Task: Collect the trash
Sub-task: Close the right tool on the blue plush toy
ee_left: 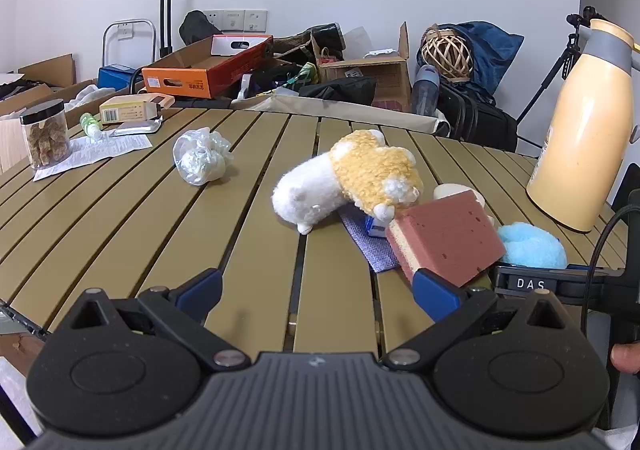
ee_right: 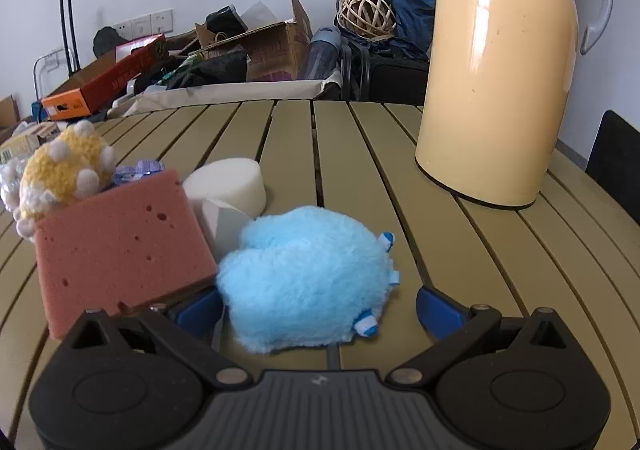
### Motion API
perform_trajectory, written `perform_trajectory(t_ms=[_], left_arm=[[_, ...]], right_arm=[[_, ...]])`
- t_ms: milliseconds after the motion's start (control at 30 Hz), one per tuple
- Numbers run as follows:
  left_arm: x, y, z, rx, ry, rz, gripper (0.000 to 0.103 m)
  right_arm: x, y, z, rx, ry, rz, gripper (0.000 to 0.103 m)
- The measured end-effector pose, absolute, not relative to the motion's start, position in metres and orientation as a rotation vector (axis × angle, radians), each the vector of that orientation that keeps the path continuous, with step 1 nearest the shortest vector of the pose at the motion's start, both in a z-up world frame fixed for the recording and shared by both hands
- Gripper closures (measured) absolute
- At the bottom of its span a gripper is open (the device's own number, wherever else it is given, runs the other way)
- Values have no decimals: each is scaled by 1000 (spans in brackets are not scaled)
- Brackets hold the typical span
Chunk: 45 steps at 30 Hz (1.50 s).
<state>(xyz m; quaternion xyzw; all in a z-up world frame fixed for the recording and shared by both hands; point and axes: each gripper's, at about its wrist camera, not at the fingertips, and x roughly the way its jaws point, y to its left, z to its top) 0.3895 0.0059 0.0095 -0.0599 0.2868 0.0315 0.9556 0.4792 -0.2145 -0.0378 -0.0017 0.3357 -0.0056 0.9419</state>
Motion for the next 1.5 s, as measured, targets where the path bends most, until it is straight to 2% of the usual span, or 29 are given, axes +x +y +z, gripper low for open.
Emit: perform_trajectory(t_ms=[500,567,733,867,1067,1100,1167,1200,1233,1367,1400,1433,1467,1500], left_arm=[[390,9,8,-129,595,66,0],[390,9,7,-128,597,66,0],[391,10,5,-124,603,67,0],[391,10,5,-122,603,68,0],[390,6,4,-115,600,62,0],[390,5,4,-114,600,60,0],[389,3,4,-110,598,56,0],[389,2,4,-108,597,55,0],[389,1,4,-106,597,53,0],[388,-4,4,-104,598,44,0],[388,-5,4,-103,598,40,0],[387,-5,4,-101,597,37,0],[387,-5,4,-99,595,36,0],[386,-4,5,-100,593,34,0]], right_arm=[[487,-216,-36,-18,720,4,0],[485,-216,-36,-17,710,10,4],[475,-209,-35,-43,671,52,27],[466,-207,-31,-50,633,65,37],[450,-215,-24,-18,562,54,41],[448,-217,-22,-11,552,53,45],[444,-222,-20,14,539,58,64],[442,-225,-19,28,537,63,86],[440,-229,-19,48,541,75,91],[438,-236,-23,67,568,86,86],[436,-238,-22,63,567,84,80],[434,-240,-21,68,565,91,60],[431,-243,-19,80,555,92,46],[428,-245,-16,88,538,89,19]])
